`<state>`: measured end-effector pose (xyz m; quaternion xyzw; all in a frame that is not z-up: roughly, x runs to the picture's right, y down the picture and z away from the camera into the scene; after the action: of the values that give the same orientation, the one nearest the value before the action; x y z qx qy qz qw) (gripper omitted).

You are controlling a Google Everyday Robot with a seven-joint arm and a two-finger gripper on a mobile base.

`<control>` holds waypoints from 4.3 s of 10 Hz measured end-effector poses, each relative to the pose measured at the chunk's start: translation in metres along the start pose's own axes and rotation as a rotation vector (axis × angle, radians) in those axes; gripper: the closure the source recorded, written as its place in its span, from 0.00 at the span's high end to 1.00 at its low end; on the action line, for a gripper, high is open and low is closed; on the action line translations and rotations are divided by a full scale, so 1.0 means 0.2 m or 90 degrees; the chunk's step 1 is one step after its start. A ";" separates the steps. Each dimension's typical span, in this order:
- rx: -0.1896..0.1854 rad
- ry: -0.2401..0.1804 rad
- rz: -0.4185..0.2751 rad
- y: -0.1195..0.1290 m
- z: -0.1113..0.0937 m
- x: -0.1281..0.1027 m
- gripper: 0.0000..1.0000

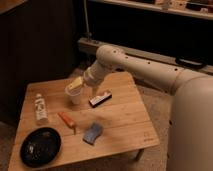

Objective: Wipe the white sponge on the table

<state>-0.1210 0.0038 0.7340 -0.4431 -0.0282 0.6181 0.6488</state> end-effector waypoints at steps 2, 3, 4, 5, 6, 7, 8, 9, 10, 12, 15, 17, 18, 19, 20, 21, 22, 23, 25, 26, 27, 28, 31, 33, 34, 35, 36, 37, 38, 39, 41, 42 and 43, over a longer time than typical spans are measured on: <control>0.000 0.000 0.000 0.00 0.00 0.00 0.80; 0.000 0.000 0.000 0.00 0.00 0.00 0.80; 0.000 0.000 0.000 0.00 0.00 0.00 0.80; 0.000 0.000 0.000 0.00 0.00 0.00 0.80; 0.000 0.000 0.000 0.00 0.00 0.00 0.80; 0.000 0.000 0.000 0.00 0.00 0.00 0.80; 0.000 0.000 0.000 0.00 0.00 0.00 0.80; 0.000 0.000 0.000 0.00 0.00 0.00 0.80; 0.000 0.000 0.000 0.00 0.00 0.00 0.80; 0.000 0.000 0.000 0.00 0.00 0.00 0.80; 0.000 0.000 0.000 0.00 0.00 0.00 0.80; 0.000 0.000 0.000 0.00 0.00 0.00 0.80; 0.000 0.000 0.000 0.00 0.00 0.00 0.80; 0.000 0.000 0.000 0.00 0.00 0.00 0.80; 0.001 -0.001 0.001 0.00 0.00 -0.01 0.80; 0.015 -0.007 0.016 -0.02 -0.02 -0.02 0.80; 0.046 -0.008 0.036 -0.05 -0.07 -0.05 0.80; 0.068 -0.004 0.049 -0.06 -0.10 -0.07 0.80; 0.086 -0.014 0.081 -0.11 -0.16 -0.02 0.80; 0.088 -0.020 0.088 -0.10 -0.16 0.02 0.80; 0.083 -0.037 0.099 -0.08 -0.16 0.11 0.80; 0.078 -0.053 0.105 -0.07 -0.16 0.21 0.80; 0.081 -0.068 0.133 -0.01 -0.06 0.51 0.80; 0.109 -0.060 0.165 -0.07 0.09 0.62 0.80; 0.120 -0.060 0.181 -0.14 0.14 0.65 0.80; 0.119 -0.063 0.199 -0.20 0.17 0.68 0.80; 0.115 -0.071 0.221 -0.30 0.18 0.72 0.80; 0.105 -0.077 0.241 -0.38 0.19 0.75 0.80; 0.092 -0.077 0.256 -0.45 0.19 0.78 0.80; 0.077 -0.070 0.271 -0.51 0.21 0.78 0.80; 0.057 -0.057 0.291 -0.57 0.26 0.77 0.80; 0.059 -0.043 0.299 -0.58 0.28 0.73 0.80; 0.070 -0.031 0.302 -0.56 0.30 0.70 0.80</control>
<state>-0.0353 0.1697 0.7666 -0.3862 0.0943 0.7643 0.5077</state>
